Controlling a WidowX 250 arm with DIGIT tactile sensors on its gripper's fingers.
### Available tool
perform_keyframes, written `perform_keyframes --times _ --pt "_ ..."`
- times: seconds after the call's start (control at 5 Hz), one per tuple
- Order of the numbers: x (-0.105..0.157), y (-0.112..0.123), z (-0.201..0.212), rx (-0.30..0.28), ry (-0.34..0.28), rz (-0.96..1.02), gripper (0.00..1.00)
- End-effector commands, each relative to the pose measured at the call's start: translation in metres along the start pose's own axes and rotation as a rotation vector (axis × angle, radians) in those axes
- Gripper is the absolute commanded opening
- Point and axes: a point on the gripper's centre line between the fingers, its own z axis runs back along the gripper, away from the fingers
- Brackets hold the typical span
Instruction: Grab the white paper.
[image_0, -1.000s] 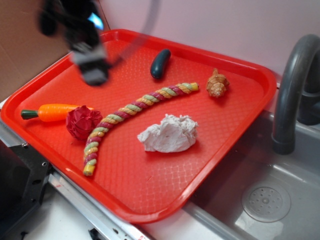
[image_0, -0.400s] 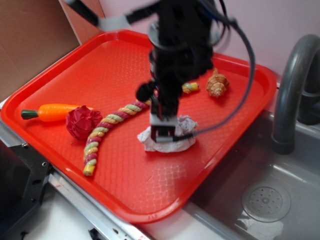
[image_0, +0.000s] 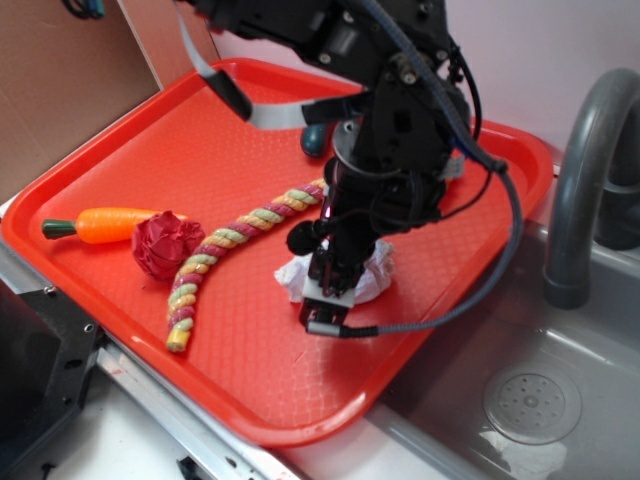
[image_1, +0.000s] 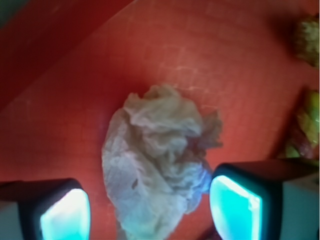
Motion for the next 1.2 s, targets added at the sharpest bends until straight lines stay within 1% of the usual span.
perform_keyframes --times 0.0,0.4,0.6,0.8,1.0 --pt "-0.003 -0.001 -0.001 -0.02 -0.035 0.048 0.0" --pt "-0.002 -0.001 -0.002 -0.028 -0.046 0.083 0.0" --pt "-0.024 0.008 0.019 0.023 -0.071 0.185 0.0" --pt "-0.058 0.023 0.055 0.0 -0.154 0.377 0.0" --pt "-0.093 0.036 0.092 -0.017 -0.183 0.534 0.0"
